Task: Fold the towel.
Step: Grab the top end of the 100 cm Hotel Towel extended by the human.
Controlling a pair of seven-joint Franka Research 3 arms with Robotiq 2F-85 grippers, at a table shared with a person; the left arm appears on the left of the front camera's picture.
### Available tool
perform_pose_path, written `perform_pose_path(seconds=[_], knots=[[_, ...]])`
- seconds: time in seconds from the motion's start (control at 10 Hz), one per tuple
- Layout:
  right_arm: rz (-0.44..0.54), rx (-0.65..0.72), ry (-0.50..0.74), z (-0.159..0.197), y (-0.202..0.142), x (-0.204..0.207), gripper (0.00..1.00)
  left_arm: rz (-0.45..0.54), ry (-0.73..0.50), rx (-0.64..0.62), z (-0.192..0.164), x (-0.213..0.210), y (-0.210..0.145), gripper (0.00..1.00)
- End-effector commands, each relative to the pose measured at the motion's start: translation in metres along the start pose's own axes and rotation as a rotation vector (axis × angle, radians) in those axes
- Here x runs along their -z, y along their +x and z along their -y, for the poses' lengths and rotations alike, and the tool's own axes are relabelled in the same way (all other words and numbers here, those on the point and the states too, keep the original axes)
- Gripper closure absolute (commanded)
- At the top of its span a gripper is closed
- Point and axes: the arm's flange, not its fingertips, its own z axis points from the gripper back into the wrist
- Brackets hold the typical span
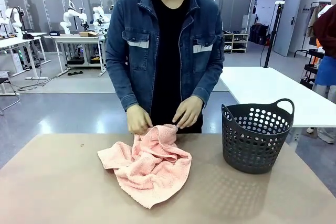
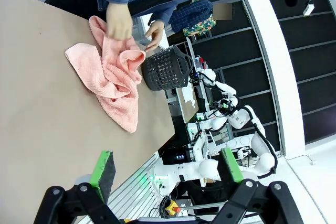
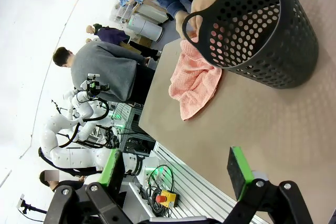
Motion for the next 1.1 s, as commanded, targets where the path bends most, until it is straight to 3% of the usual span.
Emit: perform_pose_path(seconds=[0.0,1.0], knots=[[0.01,-0.005,0.011,-0.0012,0.0019,-0.0011,0.0,0.001,-0.007,0.004,0.0004,-0.0006,0.0003,0.0],[0.01,-0.005,0.011,-0.0012,0.0019,-0.0011,0.0,0.001,-0.007,0.004,0.0004,-0.0006,0.0003,0.0]])
